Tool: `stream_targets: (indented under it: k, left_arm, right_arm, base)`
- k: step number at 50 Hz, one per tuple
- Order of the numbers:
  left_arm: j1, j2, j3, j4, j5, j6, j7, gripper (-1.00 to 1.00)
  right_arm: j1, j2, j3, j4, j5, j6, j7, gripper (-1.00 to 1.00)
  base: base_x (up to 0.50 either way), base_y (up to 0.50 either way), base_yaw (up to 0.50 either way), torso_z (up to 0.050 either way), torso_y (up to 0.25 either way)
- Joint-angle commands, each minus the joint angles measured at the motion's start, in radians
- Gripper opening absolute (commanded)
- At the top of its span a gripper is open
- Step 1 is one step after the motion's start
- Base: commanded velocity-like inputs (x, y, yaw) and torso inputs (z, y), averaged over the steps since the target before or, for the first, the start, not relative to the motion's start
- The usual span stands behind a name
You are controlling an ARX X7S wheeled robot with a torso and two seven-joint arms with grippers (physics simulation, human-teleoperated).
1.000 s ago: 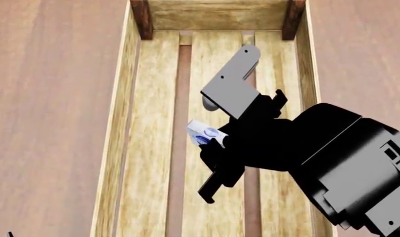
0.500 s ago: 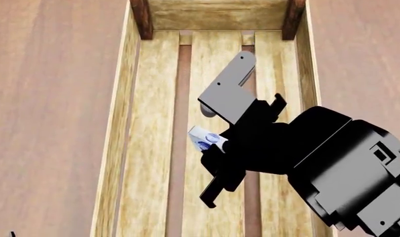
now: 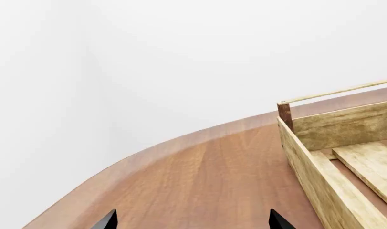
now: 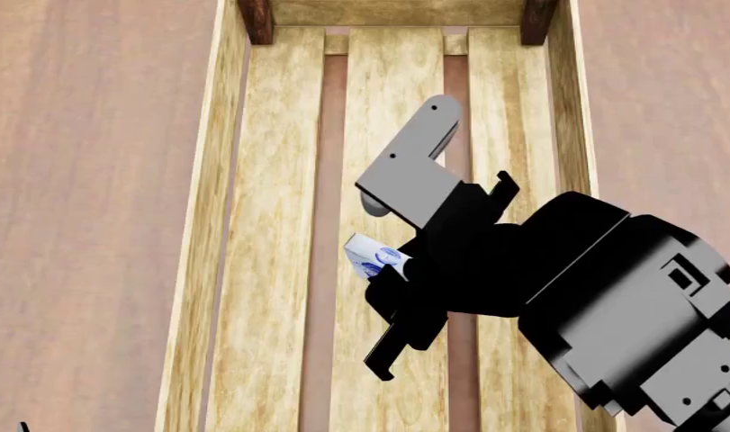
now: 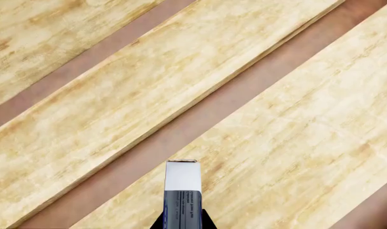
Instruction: Pick up the cream cheese and put it in the tray.
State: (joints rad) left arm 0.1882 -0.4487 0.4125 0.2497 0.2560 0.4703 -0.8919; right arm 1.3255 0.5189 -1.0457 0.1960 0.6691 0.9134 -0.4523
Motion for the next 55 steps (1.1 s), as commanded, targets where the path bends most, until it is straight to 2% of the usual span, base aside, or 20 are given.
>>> stream_targets:
  k: [1,10,11,34,55]
  left_arm:
    - [0.001,-0.001,0.000,0.002,0.003,-0.003,-0.004,1.00]
    - [0.001,-0.002,0.003,0.000,0.003,-0.003,-0.003,1.00]
    - [0.001,-0.002,0.003,-0.002,0.003,-0.003,-0.005,1.00]
    - [-0.002,-0.003,0.008,0.001,0.004,-0.011,-0.003,1.00]
    - [-0.007,-0.006,0.012,-0.006,-0.004,-0.013,-0.002,1.00]
  right_arm:
    - [-0.006,-0.008,-0.013,-0.003,-0.015,0.003,0.003,-1.00]
    - [-0.011,-0.012,-0.046,0.004,-0.066,-0.019,0.030,-1.00]
    - [-0.008,-0.019,-0.042,0.018,-0.063,-0.014,0.030,1.00]
    - [-0.005,-0.011,-0.072,-0.016,-0.078,0.005,0.037,1.00]
    - [0.045,0.104,-0.026,-0.313,-0.016,0.141,0.108,1.00]
  base:
    - [0.00,0.00,0.00,0.000,0.000]
    - [0.00,0.00,0.00,0.000,0.000]
    - [0.00,0.00,0.00,0.000,-0.015]
    - [0.00,0.00,0.00,-0.001,-0.003]
    - [0.00,0.00,0.00,0.000,0.000]
